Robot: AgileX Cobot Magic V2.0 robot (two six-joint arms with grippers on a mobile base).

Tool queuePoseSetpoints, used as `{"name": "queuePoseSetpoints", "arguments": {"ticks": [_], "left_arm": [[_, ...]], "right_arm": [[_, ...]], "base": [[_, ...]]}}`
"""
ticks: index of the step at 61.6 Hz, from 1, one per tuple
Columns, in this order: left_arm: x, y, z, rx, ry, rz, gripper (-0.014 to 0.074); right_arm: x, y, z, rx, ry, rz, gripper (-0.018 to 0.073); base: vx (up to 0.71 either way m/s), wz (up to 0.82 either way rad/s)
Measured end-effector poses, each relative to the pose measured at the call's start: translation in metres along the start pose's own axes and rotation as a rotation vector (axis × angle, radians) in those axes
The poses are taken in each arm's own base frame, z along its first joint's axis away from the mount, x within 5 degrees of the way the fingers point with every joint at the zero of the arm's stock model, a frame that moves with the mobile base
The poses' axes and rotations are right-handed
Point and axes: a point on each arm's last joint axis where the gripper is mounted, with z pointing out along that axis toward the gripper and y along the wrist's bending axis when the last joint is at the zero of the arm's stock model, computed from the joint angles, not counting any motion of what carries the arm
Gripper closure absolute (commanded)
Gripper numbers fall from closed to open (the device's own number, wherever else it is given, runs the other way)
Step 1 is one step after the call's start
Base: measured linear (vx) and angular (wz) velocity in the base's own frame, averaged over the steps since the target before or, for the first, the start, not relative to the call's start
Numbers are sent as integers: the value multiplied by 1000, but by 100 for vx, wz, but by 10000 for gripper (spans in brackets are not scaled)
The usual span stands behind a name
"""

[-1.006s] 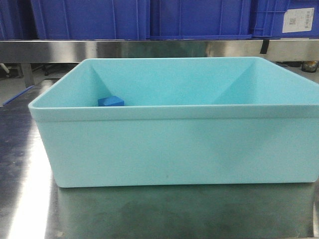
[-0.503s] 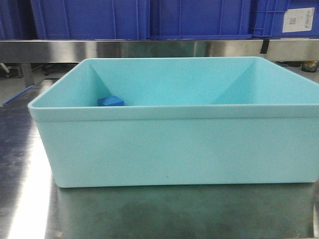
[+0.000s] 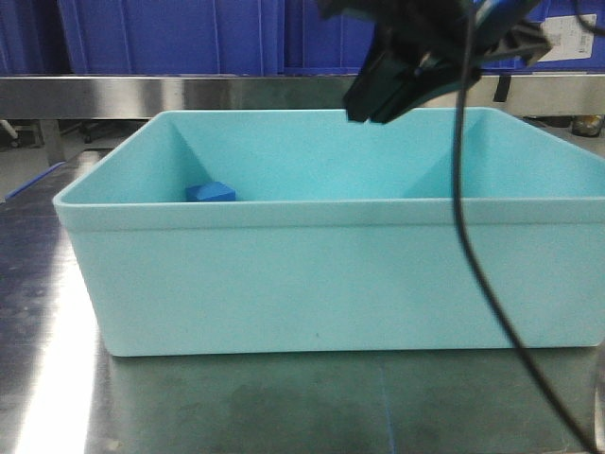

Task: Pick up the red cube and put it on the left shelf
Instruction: 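Move the open right gripper over the red cube in the teal bin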

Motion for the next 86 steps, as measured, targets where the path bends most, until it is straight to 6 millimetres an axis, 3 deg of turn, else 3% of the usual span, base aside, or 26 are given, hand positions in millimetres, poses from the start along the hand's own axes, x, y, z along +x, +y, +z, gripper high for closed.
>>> {"name": "queuePoseSetpoints", "arguments": {"ticks": [7, 12, 17, 22, 86], "left_arm": [[0, 0, 0, 0, 0, 0, 491], [0, 0, 0, 0, 0, 0, 491], [0, 0, 0, 0, 0, 0, 491], [0, 0, 0, 0, 0, 0, 491], [0, 0, 0, 0, 0, 0, 491]], "right_arm": [[4, 1, 9, 1, 23, -3, 446], [5, 0, 13, 3, 33, -3, 286], [6, 1, 15, 4, 40, -3, 69], [6, 1, 15, 4, 40, -3, -23], [8, 0, 15, 5, 63, -3, -15]], "base": [[0, 0], [0, 0], [0, 0], [0, 0], [0, 0]]}}
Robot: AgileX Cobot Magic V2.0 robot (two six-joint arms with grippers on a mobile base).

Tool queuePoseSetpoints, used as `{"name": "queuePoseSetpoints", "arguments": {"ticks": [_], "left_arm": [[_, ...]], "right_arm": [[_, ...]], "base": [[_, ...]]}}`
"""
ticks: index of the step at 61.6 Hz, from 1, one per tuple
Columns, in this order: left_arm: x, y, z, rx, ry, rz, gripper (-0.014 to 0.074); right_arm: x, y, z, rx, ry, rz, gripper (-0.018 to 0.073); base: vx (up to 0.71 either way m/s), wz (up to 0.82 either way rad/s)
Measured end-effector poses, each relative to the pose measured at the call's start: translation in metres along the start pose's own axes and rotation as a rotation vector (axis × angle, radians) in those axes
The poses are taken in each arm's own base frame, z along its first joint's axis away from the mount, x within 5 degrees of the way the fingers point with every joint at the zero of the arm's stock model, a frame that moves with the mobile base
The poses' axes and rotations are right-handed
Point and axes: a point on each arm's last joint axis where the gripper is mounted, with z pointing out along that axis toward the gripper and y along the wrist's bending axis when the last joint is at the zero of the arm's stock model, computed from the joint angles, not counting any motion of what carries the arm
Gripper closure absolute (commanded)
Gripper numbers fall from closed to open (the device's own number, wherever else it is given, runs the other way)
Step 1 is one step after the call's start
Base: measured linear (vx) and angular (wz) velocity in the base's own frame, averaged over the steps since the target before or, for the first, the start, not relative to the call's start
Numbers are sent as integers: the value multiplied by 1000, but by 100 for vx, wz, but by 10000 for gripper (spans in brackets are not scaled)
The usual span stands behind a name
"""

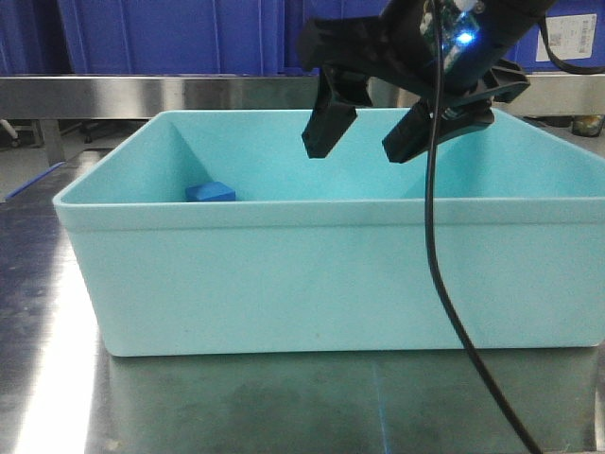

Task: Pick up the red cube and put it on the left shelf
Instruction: 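Move the open right gripper over the red cube in the teal bin, then lower the right gripper around the red cube and close it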

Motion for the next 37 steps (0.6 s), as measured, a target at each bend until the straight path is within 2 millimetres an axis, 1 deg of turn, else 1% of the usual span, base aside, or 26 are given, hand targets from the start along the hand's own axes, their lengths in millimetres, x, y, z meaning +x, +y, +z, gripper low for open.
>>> {"name": "queuePoseSetpoints", "arguments": {"ticks": [21, 37], "left_arm": [[0, 0, 0, 0, 0, 0, 491], [0, 0, 0, 0, 0, 0, 491]], "right_arm": [[5, 0, 0, 4, 56, 0, -15], [13, -3, 15, 17, 126, 5, -15]], "base": [[0, 0], [0, 0]]}}
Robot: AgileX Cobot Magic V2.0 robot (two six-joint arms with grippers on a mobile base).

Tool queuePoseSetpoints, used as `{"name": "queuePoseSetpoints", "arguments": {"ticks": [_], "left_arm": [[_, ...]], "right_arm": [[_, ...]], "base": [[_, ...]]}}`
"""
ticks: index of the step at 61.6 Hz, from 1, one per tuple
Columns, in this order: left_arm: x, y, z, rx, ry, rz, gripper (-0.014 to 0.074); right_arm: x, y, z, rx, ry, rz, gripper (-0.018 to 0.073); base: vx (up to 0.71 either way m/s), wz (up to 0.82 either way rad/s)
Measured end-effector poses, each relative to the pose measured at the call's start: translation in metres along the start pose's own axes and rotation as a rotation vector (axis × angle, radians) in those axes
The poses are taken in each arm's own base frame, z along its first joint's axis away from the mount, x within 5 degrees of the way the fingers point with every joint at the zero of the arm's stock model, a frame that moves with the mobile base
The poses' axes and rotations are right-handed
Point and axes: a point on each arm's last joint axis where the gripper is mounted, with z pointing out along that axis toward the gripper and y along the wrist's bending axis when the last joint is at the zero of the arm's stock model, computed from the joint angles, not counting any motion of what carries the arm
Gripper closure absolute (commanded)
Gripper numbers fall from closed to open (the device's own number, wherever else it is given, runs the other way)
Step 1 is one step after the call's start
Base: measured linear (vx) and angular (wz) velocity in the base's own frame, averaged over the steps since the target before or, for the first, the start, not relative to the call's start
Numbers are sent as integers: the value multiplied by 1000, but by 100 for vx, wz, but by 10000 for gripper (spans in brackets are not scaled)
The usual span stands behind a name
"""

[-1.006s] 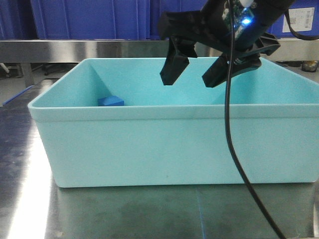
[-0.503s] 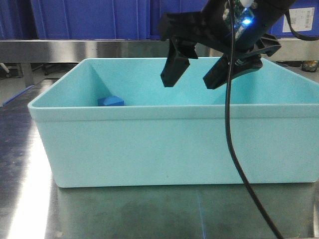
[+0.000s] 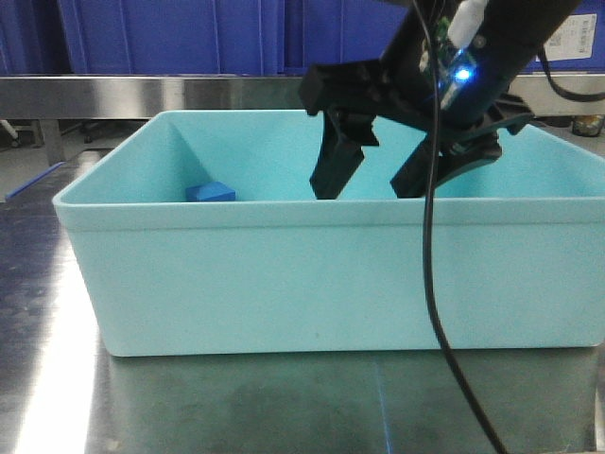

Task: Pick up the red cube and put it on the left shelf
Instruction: 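Lower the right gripper around the red cube and close it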

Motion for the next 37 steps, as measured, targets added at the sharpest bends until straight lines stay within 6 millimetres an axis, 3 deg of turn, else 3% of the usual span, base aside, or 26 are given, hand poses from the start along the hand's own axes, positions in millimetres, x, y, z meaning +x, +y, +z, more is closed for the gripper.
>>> {"name": "queuePoseSetpoints", "arguments": {"ticks": [17, 37], "left_arm": [[0, 0, 0, 0, 0, 0, 491], [0, 0, 0, 0, 0, 0, 491]], "right_arm": [[4, -2, 13, 10, 41, 4, -13], [2, -9, 15, 22, 32, 20, -13]], "base": [[0, 0], [0, 0]]}}
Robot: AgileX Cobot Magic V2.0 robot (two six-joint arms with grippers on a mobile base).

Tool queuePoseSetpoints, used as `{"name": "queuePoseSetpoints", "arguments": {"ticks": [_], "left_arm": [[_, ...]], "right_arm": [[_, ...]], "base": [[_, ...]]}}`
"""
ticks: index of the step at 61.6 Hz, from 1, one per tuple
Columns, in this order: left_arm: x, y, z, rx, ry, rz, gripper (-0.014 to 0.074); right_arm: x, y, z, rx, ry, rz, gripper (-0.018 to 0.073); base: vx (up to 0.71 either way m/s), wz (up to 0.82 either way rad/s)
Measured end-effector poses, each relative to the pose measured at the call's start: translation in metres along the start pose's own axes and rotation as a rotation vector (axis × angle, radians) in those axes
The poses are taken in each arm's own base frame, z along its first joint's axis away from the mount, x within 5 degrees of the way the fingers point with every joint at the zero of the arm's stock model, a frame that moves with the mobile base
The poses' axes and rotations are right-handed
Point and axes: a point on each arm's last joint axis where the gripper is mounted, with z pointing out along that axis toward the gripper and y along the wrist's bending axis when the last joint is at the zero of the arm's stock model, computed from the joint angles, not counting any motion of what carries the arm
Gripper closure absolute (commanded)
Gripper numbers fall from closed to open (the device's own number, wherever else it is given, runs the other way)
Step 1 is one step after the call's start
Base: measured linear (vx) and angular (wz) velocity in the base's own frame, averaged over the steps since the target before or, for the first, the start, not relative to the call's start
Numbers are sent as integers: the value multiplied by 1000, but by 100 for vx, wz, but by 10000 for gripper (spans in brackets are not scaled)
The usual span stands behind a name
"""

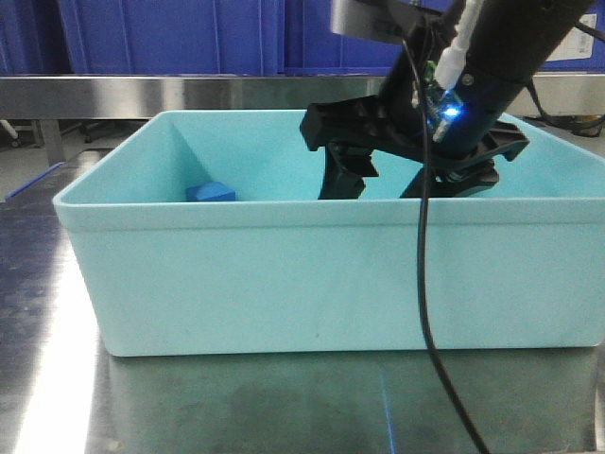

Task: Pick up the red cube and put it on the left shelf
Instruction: 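Lower the right gripper around the red cube and close it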

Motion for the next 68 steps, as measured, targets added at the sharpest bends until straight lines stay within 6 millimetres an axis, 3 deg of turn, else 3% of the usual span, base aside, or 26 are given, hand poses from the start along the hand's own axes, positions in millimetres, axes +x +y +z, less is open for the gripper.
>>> {"name": "queuePoseSetpoints", "arguments": {"ticks": [61, 68], "left_arm": [[0, 0, 0, 0, 0, 0, 491], [0, 0, 0, 0, 0, 0, 491]], "right_arm": [[1, -11, 24, 27, 16, 22, -10], [-2, -11, 24, 24, -22, 21, 44]], "base": [[0, 0], [0, 0]]}}
